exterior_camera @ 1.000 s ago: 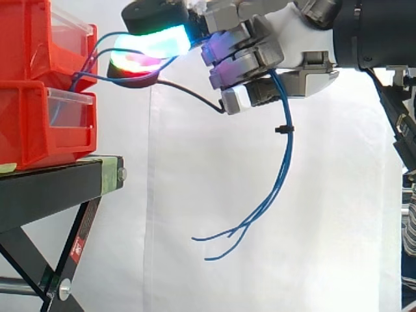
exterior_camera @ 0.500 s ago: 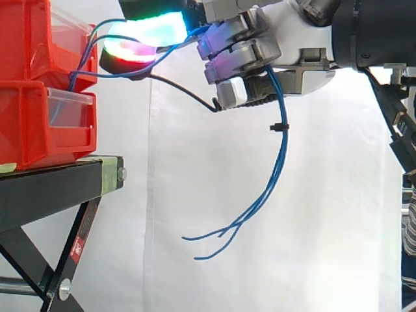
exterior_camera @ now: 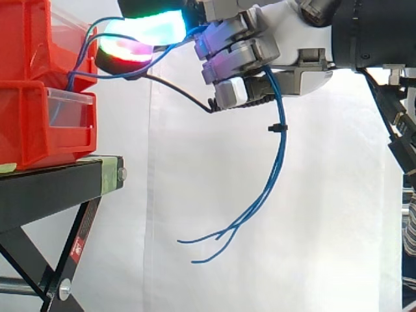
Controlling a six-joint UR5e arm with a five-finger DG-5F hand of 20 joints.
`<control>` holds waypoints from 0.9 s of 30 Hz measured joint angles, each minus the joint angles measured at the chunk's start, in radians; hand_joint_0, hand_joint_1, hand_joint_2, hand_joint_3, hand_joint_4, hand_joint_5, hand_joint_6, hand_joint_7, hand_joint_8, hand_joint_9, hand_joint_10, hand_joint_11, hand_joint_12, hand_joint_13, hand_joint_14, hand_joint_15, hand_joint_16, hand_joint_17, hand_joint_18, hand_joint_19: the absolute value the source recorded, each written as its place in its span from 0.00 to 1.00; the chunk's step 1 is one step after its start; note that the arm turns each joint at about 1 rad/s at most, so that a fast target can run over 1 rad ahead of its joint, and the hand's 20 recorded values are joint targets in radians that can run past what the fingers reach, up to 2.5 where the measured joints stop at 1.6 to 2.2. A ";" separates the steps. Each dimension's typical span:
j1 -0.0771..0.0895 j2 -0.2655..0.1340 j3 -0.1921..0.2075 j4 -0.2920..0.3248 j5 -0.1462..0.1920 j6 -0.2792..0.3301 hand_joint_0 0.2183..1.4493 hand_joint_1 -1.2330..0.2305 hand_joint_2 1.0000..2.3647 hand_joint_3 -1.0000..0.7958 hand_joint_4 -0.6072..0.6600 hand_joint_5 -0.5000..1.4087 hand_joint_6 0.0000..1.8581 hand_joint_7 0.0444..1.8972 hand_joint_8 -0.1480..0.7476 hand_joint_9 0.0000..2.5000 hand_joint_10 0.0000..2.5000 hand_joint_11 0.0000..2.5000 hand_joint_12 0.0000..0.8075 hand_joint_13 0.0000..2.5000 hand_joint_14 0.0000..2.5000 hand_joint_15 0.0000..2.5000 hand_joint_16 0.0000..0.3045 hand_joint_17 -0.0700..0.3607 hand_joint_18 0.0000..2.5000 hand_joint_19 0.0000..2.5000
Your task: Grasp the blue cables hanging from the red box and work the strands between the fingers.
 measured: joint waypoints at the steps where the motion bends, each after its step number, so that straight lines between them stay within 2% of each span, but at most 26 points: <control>1: -0.002 0.000 0.000 -0.004 -0.008 -0.003 0.85 0.35 0.01 0.59 0.57 0.60 0.00 0.77 0.76 0.71 1.00 1.00 0.85 0.78 1.00 0.68 0.80 0.58 1.00 0.24; 4: -0.007 0.000 0.000 -0.020 -0.022 -0.010 0.87 0.34 0.01 0.58 0.57 0.60 0.00 0.76 0.76 0.71 1.00 1.00 0.85 0.78 1.00 0.68 0.80 0.58 1.00 0.24; 11: -0.020 0.001 0.000 -0.055 -0.032 -0.014 0.87 0.33 0.01 0.55 0.56 0.60 0.00 0.76 0.76 0.71 1.00 1.00 0.85 0.78 1.00 0.68 0.80 0.58 1.00 0.24; 13: -0.024 0.001 0.000 -0.062 -0.040 -0.021 0.81 0.30 0.01 0.54 0.56 0.59 0.00 0.77 0.76 0.71 1.00 1.00 0.85 0.78 1.00 0.68 0.80 0.58 1.00 0.24; 17: -0.034 0.001 0.000 -0.084 -0.051 -0.054 0.68 0.29 0.00 0.65 0.58 0.59 0.00 0.75 0.76 0.71 1.00 1.00 0.85 0.78 1.00 0.68 0.80 0.58 1.00 0.24; 19: -0.038 0.004 0.000 -0.092 -0.054 -0.070 0.54 0.31 0.24 0.57 0.62 0.59 0.00 0.72 0.76 0.71 1.00 1.00 0.85 0.78 1.00 0.68 0.80 0.58 1.00 0.24; 22: -0.043 0.018 0.000 -0.094 -0.053 -0.083 0.48 0.35 0.37 0.51 0.64 0.60 0.01 0.68 0.76 0.71 1.00 1.00 0.85 0.78 1.00 0.68 0.80 0.58 1.00 0.24; 27: -0.047 0.039 0.000 -0.093 -0.051 -0.093 0.55 0.39 0.30 0.52 0.65 0.61 0.01 0.66 0.76 0.71 1.00 1.00 0.85 0.78 1.00 0.68 0.80 0.58 1.00 0.24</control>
